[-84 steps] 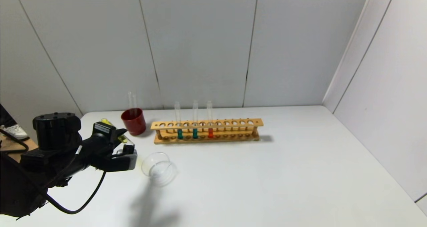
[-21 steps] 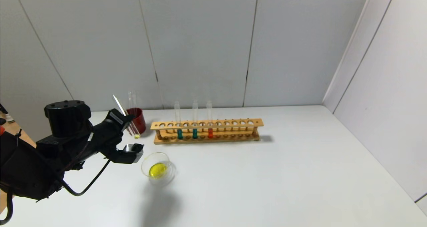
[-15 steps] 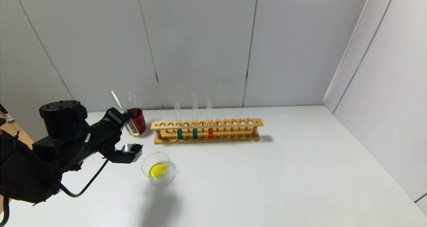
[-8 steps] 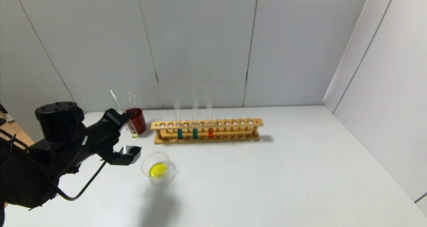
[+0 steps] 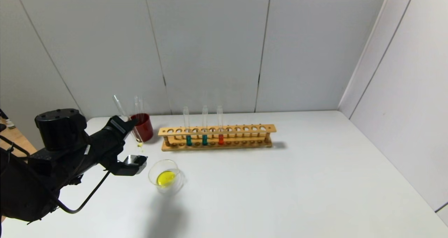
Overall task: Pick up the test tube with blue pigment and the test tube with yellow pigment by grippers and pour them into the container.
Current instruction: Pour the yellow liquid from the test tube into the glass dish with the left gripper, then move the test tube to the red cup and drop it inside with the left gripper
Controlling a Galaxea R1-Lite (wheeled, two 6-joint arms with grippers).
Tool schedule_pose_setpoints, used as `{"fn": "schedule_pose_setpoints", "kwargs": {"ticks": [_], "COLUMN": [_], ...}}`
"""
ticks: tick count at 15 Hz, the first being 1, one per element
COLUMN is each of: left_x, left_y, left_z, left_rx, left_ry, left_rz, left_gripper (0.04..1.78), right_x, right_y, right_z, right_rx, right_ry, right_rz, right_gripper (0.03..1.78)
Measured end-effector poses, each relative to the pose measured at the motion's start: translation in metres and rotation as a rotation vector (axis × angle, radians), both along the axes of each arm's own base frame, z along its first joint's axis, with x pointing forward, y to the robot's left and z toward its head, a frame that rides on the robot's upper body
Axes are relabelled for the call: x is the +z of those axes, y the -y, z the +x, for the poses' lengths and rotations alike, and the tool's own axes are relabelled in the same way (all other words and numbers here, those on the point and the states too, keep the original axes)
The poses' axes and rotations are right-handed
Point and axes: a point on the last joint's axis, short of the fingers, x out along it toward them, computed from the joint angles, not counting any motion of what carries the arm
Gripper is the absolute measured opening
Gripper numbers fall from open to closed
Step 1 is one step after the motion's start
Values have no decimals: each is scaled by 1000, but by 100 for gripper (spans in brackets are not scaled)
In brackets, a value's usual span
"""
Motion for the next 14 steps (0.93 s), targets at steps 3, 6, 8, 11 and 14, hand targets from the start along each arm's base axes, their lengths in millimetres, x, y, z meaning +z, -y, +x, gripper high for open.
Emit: {"fn": "schedule_pose_setpoints", "kwargs": {"ticks": [3, 6, 8, 11, 14], "left_x": [-4, -3, 7, 32, 70], "left_y": [-2, 1, 5, 9, 9], "left_z": [-9, -23, -23, -15, -6], "left_rx": [70, 256, 340, 372, 405], "left_ry": [-45, -92, -100, -89, -50], "left_rz": [-93, -302, -458, -669, -936], "left_gripper": [32, 32, 32, 32, 32], "right_x": [0, 0, 0, 0, 0], "right_y": [0, 0, 0, 0, 0], "right_z": [0, 0, 0, 0, 0], "right_rx": [0, 0, 1, 0, 0], "right_ry": [0, 0, 0, 0, 0], "right_rz": [0, 0, 0, 0, 0], "right_gripper": [175, 175, 175, 175, 175]}}
